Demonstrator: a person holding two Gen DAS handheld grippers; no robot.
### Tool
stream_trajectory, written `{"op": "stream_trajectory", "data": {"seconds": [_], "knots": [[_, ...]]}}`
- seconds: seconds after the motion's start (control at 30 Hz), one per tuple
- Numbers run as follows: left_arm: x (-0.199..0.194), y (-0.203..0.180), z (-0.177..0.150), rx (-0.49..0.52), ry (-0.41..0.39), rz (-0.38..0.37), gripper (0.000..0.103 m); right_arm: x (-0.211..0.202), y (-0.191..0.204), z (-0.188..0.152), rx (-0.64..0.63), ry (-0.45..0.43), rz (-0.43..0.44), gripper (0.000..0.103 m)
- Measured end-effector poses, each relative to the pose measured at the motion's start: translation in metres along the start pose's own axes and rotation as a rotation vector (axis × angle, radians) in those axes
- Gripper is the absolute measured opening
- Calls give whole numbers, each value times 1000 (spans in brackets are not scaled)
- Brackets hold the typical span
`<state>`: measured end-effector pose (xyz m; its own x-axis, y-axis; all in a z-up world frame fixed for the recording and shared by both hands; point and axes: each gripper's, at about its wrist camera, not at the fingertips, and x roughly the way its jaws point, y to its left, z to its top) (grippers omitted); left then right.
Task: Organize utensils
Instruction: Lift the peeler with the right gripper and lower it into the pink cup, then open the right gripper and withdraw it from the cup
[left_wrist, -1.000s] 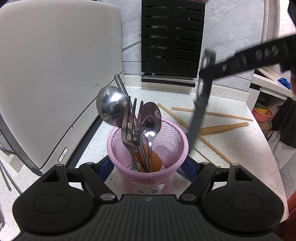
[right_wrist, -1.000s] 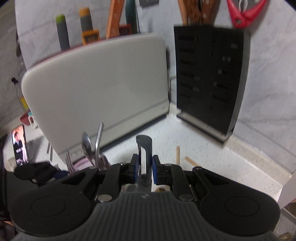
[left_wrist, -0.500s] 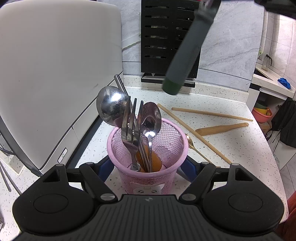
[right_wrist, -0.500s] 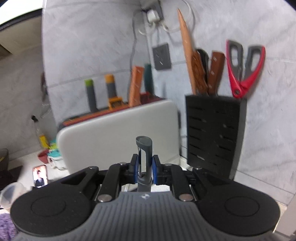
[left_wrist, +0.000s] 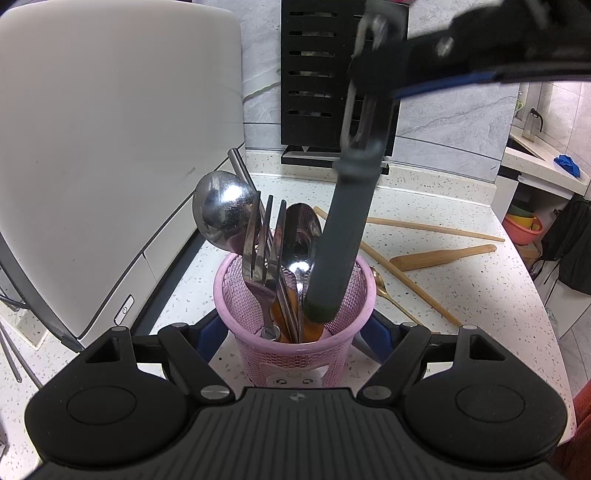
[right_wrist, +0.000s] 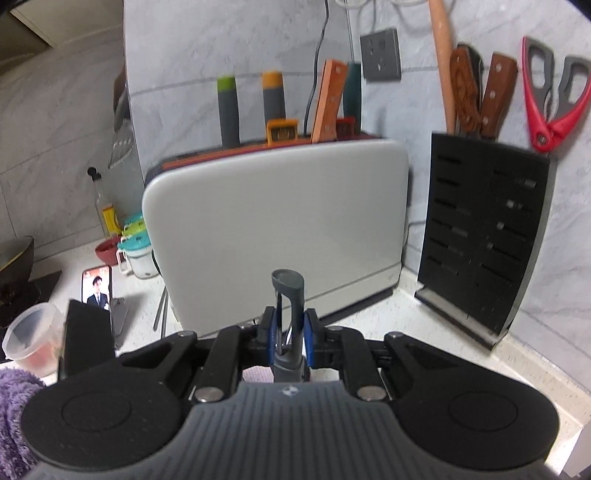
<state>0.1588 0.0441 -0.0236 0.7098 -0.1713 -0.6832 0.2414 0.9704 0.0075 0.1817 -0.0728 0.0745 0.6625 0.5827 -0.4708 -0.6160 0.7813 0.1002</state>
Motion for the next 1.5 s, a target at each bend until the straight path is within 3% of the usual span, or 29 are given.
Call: {"op": "stream_trajectory", "data": {"seconds": [0.4,0.7,0.8,1.03,1.27,1.33,1.5], "knots": [[0,0,0,0,0,0,90,40,-5,-22,19,140,15,12],[0,0,0,-1,0,0,90,42,-11,-22,53,144,27,15],[-1,1,0,0,0,0,90,39,-14,-20,66,133,30,30],[0,1,0,-2,-1,0,90,21,-17,-14,66,83,20,40],[0,-2,1,-6,-1,4,90,17,-42,-11,134,91,-70,39],[-1,-2,-1,-7,-1,5,90,24,-49,-14,141,118,-94,33],[0,-2,-1,-7,-1,5,90,56,-70,-32,175,248,-129,31]]}}
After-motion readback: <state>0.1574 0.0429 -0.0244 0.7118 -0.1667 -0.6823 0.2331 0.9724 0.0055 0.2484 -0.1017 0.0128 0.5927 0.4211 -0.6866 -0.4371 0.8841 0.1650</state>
